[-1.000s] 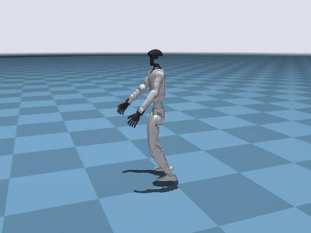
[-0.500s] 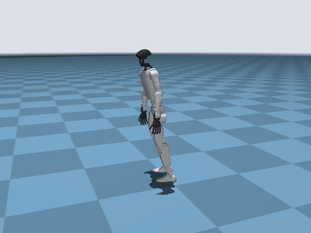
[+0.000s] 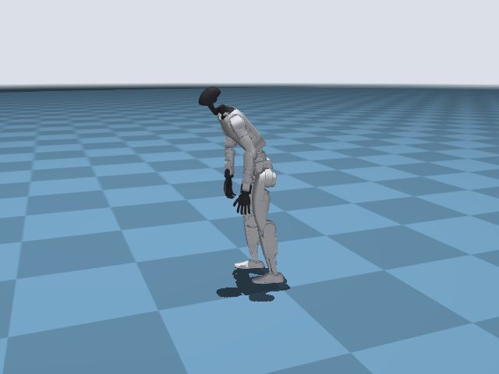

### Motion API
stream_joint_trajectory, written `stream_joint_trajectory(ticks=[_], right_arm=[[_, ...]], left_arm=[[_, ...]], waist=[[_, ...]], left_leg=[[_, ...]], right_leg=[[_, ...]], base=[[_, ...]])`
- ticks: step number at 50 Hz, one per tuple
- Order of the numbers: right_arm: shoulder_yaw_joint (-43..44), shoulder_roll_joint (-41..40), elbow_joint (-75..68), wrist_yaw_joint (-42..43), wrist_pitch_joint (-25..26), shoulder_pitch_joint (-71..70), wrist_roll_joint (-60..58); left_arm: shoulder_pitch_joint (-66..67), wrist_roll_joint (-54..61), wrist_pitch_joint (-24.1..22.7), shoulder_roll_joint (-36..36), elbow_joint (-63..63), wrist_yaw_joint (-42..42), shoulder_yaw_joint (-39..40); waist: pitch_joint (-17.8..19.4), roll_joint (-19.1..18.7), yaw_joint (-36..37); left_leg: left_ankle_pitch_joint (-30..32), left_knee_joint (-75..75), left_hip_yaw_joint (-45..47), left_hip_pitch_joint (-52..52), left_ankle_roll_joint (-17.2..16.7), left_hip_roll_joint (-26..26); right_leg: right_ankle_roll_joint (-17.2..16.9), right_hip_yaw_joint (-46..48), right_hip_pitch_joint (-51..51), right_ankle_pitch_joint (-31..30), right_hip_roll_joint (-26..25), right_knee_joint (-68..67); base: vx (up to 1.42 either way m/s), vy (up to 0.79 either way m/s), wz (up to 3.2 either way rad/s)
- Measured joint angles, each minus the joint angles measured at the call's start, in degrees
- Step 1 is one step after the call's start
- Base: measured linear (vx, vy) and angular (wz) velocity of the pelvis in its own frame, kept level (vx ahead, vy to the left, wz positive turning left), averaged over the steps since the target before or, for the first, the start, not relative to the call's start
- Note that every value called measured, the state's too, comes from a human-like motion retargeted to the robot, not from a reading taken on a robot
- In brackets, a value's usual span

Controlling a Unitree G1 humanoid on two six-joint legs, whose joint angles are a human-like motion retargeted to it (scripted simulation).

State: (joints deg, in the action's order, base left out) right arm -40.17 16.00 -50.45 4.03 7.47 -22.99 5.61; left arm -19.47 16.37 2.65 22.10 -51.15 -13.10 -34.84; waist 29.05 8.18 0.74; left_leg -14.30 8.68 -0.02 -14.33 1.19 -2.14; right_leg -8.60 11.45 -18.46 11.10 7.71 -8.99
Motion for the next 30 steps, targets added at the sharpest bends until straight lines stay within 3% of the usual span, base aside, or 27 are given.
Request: stream_joint_trajectory(ticks=[5, 8, 12, 17, 21, 25, 30], right_arm=[[-7.03, 3.75, 4.50, 4.58, -0.34, 2.69, -9.40], [-8.71, 6.38, 8.32, 13.13, -1.29, 5.38, -17.07], [-7.41, 9.36, 17.01, 23.39, -3.83, 10.64, -21.62], [-4.75, 15.41, 34.63, 27.67, -7.50, 17.60, -25.16], [3.34, 19.65, 47.79, 30.53, -8.48, 24.61, -28.41], [16.69, 19.97, 61.00, 37.20, -9.14, 35.80, -31.73], [27.26, 18.95, 74.37, 46.71, -11.66, 46.77, -34.30]], left_arm=[[-3.21, -8.49, 1.49, -0.66, 3.74, 0.80, -8.73], [-1.95, -13.16, 0.72, 1.42, 10.35, -2.60, -10.75], [4.08, -14.53, -1.75, 6.19, 20.64, -9.60, -10.48], [10.76, -17.53, -3.60, 8.36, 28.22, -17.26, -11.85], [11.77, -19.18, -4.70, 8.88, 36.47, -22.89, -10.73], [14.51, -19.65, -7.06, 14.17, 54.17, -27.59, -4.39], [24.20, -23.41, -10.21, 23.78, 74.11, -33.68, 6.11]], waist=[[0.75, -0.59, -3.96], [0.75, -1.55, -6.62], [0.75, -2.37, -8.11], [0.75, -3.45, -9.11], [0.75, -5.60, -8.64], [0.75, -8.54, -5.72], [0.75, -9.05, -3.49]], left_leg=[[4.80, 4.39, -2.30, -13.09, -1.41, -5.25], [3.03, 9.43, 3.20, -22.14, -2.11, -4.78], [1.31, 2.50, 6.03, -26.36, -0.73, -0.99], [9.81, -8.68, 3.60, -29.18, -0.87, 1.54], [11.12, -8.17, 3.80, -36.64, 0.91, 1.01], [8.18, 4.80, 4.79, -51.16, 3.50, -0.03], [-0.07, 31.69, 7.24, -72.48, 1.16, 1.77]], right_leg=[[-0.41, 3.51, -6.32, -4.94, 5.44, 5.51], [-2.90, 6.49, -10.27, -6.87, 7.30, 7.45], [-5.34, 7.27, -15.32, -9.28, 4.95, 9.46], [-3.86, 6.98, -22.97, -10.05, 1.55, 8.79], [-1.89, 6.53, -32.58, -9.28, 2.89, 3.72], [0.40, 5.50, -45.33, -5.22, 5.88, -6.19], [3.90, 2.54, -63.26, 5.82, 9.10, -27.18]], base=[[-0.20, -0.10, 1.44], [-0.15, -0.09, 1.13], [-0.05, -0.01, 0.08], [0.02, 0.08, -0.33], [0.03, 0.13, 0.13], [0.02, 0.11, 0.39], [0.01, 0.06, 0.21]])
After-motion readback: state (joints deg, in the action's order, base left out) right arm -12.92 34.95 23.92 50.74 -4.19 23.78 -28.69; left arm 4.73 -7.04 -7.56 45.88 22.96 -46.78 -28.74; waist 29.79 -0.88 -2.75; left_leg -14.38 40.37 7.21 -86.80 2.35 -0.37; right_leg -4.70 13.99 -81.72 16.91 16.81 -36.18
